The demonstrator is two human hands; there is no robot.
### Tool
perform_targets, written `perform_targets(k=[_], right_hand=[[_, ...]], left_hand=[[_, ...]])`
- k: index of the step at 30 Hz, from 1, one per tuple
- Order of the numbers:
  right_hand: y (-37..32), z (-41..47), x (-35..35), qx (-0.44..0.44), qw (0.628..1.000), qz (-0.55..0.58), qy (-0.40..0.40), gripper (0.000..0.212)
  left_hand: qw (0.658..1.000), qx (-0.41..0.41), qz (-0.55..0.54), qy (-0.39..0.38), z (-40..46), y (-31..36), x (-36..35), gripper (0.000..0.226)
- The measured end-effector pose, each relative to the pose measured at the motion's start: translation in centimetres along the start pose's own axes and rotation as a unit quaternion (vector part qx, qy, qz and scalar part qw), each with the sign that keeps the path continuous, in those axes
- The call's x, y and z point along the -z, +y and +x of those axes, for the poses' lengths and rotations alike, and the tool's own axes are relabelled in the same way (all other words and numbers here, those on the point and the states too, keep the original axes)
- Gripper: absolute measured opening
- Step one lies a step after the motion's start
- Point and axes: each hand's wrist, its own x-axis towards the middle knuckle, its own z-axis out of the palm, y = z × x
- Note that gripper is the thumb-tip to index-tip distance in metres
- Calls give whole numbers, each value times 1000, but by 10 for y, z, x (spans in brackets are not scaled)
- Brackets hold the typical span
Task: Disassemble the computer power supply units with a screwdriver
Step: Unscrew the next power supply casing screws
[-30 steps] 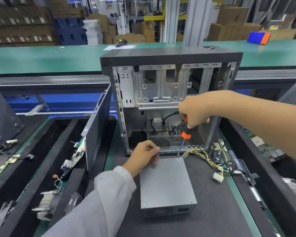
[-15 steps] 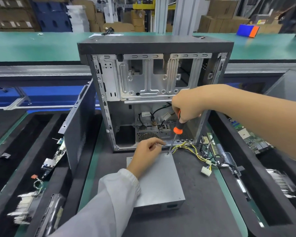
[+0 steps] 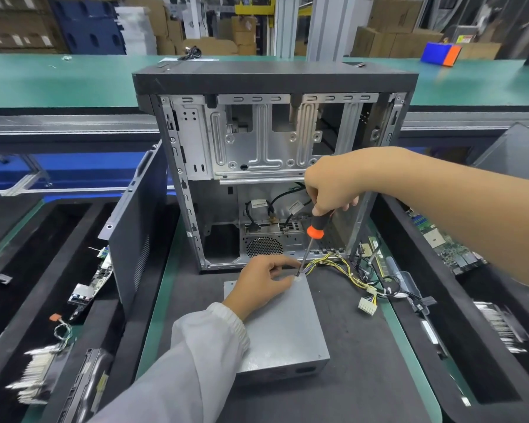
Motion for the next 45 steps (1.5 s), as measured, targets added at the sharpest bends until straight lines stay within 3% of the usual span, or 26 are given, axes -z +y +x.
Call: perform_targets(k=[12,18,20,28,32,34,37,40,45], right_hand=[[-1,0,-1,10,1000,-15,3,18],[-8,-5,-2,47,994,-99,6,20],[-12,-6,-4,85,988,-123,26,12],[-15,-7,-10,152,970,-164,93,22],[-21,-6,-17,233,929,-233,169,18],[-24,-5,-17,217,930,-253,157,25],[-19,-10,-6,110,973,-182,85,57],[-14,-14,2,24,985,-130,115,72],[-10,-8,-3,65,988,-114,83,51]], left_hand=[[1000,0,6,-2,0,0,0,28],[1000,3,-6,1,1,-2,-1,27],[1000,16,-15,3,2,-6,-2,26],[996,25,-79,11,7,-7,-7,16],[989,37,-140,24,12,1,-12,17],[989,38,-135,40,14,-2,-15,15],[991,27,-122,47,14,-6,-19,13],[990,31,-132,42,15,-7,-20,14],[991,38,-126,32,13,-6,-21,12]])
